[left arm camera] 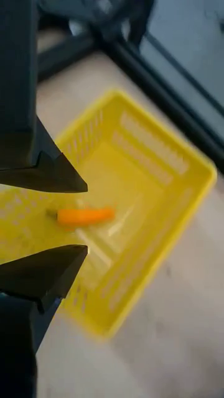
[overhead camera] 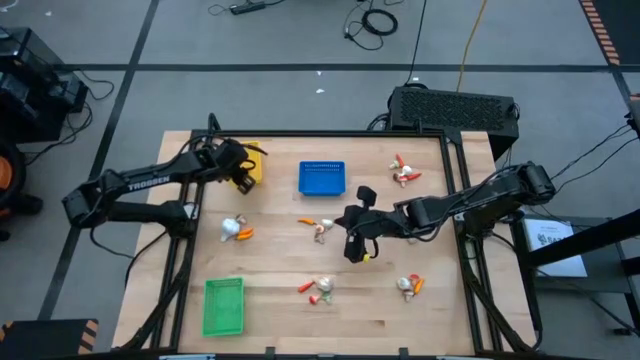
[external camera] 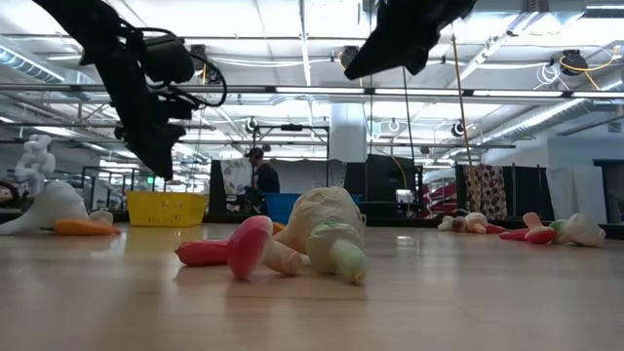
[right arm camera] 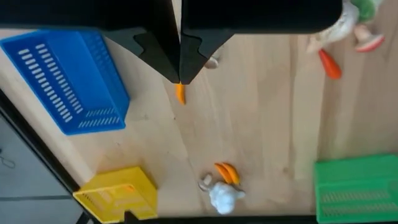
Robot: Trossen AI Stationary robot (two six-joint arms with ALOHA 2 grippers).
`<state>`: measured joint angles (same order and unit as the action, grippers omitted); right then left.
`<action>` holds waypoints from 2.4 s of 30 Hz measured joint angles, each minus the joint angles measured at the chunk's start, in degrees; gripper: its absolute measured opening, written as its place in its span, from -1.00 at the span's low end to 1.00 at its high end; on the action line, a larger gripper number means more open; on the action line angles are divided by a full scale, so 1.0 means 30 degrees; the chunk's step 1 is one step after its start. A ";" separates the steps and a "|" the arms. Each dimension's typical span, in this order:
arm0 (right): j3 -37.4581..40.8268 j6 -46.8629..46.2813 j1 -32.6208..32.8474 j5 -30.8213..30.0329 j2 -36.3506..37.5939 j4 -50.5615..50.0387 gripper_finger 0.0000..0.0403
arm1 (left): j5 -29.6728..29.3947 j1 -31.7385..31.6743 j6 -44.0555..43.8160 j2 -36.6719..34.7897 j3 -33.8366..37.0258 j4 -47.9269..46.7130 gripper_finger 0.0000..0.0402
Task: Sort produce into baskets
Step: Put the yellow chili pepper into the yellow bin
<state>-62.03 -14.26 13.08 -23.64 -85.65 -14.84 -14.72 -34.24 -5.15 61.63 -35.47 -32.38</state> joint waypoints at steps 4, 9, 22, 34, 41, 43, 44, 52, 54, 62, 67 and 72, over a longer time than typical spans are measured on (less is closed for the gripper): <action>-0.0363 0.0228 0.0190 -0.0005 0.0015 0.0029 -1.00 | 0.2714 0.0478 0.0030 -0.0432 -0.0780 -0.0664 -0.22; -0.0376 0.0277 0.0420 -0.0005 0.0015 -0.0012 -1.00 | 0.7744 0.2188 -0.0026 -0.0955 -0.1134 -0.0927 -0.22; -0.0376 0.0397 0.0429 -0.0007 0.0015 0.0188 -1.00 | 1.0121 1.2158 -0.3410 -0.1064 -0.1134 0.0516 -0.23; -0.0376 0.3601 0.0416 -0.0015 0.0015 0.2904 -1.00 | 0.2965 1.4830 -0.5844 -0.0562 -0.1132 -0.3864 -0.23; -0.0369 0.5008 0.0371 -0.0022 0.0015 0.3449 -1.00 | 0.2551 1.4826 -0.5671 0.2166 -0.0288 -0.3554 -0.23; -0.0369 0.5141 0.0371 -0.0021 0.0015 0.3455 -1.00 | 0.2376 1.4826 -0.5680 0.3079 -0.0260 -0.3767 -0.23; -0.0369 0.5178 0.0371 -0.0022 0.0015 0.3449 -1.00 | 0.2237 1.4826 -0.5673 0.3467 -0.0256 -0.3765 -0.23; -0.0361 0.5173 0.0371 -0.0022 0.0015 0.3304 -1.00 | 0.2169 1.4831 -0.5498 0.4798 -0.0260 -0.3534 -0.23; -0.0361 0.5062 0.0371 -0.0019 0.0015 0.3303 -1.00 | 0.2185 1.4834 -0.5498 0.4801 -0.0257 -0.3538 -0.23; -0.0361 0.4463 0.0414 -0.0015 0.0015 0.2951 -1.00 | 0.2721 1.4848 -0.5491 0.4801 -0.0254 -0.3526 -0.23; -0.0361 0.3921 0.0422 -0.0015 0.0015 0.2499 -1.00 | 0.2769 1.4848 -0.5491 0.4801 -0.0259 -0.3484 -0.23; -0.0361 0.3912 0.0422 -0.0015 0.0015 0.2407 -1.00 | 0.2762 1.4848 -0.5509 0.4810 -0.0256 -0.3273 -0.23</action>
<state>-63.11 -2.52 14.35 -23.68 -85.60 -7.62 -6.44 10.31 -21.68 76.06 -36.24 -42.20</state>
